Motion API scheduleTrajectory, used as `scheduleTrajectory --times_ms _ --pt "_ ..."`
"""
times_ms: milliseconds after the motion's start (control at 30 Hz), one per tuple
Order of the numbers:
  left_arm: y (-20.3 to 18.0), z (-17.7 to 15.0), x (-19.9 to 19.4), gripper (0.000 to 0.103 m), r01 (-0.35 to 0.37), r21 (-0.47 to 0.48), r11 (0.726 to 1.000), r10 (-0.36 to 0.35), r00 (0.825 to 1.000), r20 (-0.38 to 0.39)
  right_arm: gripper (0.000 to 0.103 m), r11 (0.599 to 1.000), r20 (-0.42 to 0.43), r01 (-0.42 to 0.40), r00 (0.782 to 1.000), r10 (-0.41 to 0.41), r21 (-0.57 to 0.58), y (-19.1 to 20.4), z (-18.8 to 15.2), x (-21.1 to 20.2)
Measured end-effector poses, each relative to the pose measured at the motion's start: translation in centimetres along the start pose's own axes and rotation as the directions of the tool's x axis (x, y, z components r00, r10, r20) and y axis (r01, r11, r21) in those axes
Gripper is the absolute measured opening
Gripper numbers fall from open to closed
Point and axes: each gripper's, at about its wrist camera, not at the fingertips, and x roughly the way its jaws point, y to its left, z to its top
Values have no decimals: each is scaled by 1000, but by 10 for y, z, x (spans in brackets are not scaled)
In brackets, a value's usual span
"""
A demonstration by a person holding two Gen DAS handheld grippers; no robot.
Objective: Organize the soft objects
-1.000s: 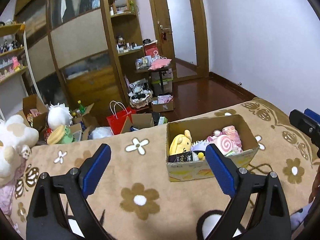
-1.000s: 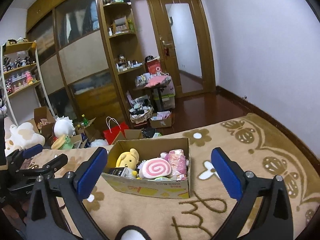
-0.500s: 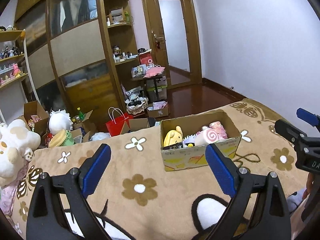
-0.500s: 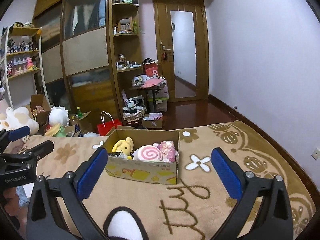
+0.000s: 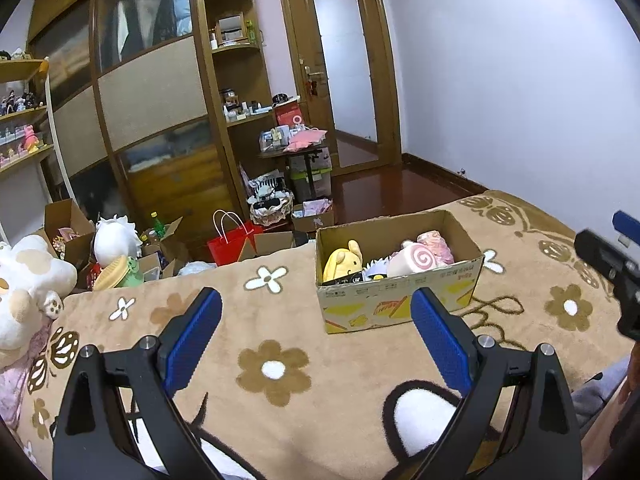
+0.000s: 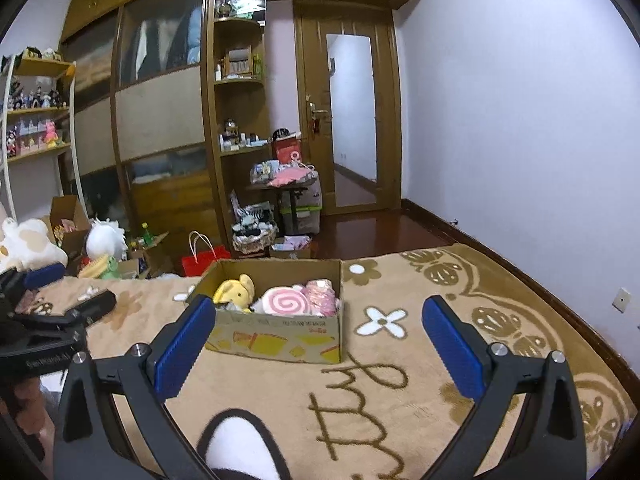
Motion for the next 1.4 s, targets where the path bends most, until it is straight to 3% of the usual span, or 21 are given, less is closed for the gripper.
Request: scheduleTrajectory --times_ms 500,1400 --pt "7 1 -13 95 -28 -34 999 30 997 77 103 1000 9 3 1000 -3 13 -3 -2 0" --pt "6 0 -10 95 -3 -21 1000 4 999 52 103 1000 -24 -5 1000 5 -4 5 -7 2"
